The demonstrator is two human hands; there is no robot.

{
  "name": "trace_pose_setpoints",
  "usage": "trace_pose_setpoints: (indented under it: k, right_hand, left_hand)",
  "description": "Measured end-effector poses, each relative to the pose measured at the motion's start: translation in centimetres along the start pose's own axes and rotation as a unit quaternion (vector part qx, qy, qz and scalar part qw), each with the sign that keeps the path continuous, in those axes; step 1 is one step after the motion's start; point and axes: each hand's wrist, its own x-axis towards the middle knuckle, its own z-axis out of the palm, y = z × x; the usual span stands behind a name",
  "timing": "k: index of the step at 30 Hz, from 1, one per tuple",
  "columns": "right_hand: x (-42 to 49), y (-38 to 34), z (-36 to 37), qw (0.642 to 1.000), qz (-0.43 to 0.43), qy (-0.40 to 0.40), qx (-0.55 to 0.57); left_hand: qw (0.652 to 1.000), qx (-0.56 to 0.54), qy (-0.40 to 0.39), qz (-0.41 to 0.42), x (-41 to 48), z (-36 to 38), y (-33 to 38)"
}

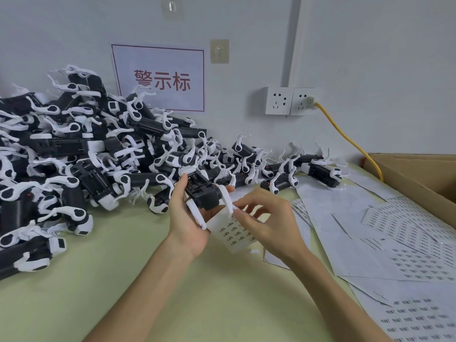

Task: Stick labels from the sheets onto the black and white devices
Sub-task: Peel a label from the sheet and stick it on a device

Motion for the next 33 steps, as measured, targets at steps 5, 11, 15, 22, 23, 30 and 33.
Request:
trace_pose_setpoints:
  k: [5,11,15,22,23,30,33]
  right_hand:
    - [-0.1,0.2,0.0,0.999,-0.006,0.024,-0.03]
    - [-0.2,0.1,0.3,0.999,-0.02,0.011,-0.029]
    - [-0.3,0.1,0.2,1.0,-0.007,-0.027,-0.003]
    - [0.1,-0.6,-0.9,0.986,0.082,-0.096,0.113]
    - [0.1,-0.7,-1.0,0.983,0.091,-0.105,0.123]
    - [0.3,-0.7,-1.5,0.971,0.119,-0.131,0.161]
    - [0.4,-0.5,-1.6,0.968,0.121,-0.133,0.172]
  left_hand:
    - [1.0,0.013,-0.005,0.02,-0.2,0.4,-0.1]
    - [0.998,0.041,-0.004,0.041,-0.2,0.6,0.0]
    - [0.998,0.043,0.021,0.05,-0.4,0.8,0.2]
    - [0.998,0.048,0.005,0.05,-0.6,1.1,0.3]
    - [0.998,0.045,0.002,0.05,-0.6,1.1,0.3]
    - [0.998,0.033,-0.036,0.037,-0.5,0.8,0.4]
    - [0.996,0.026,-0.074,0.029,-0.7,0.8,0.5]
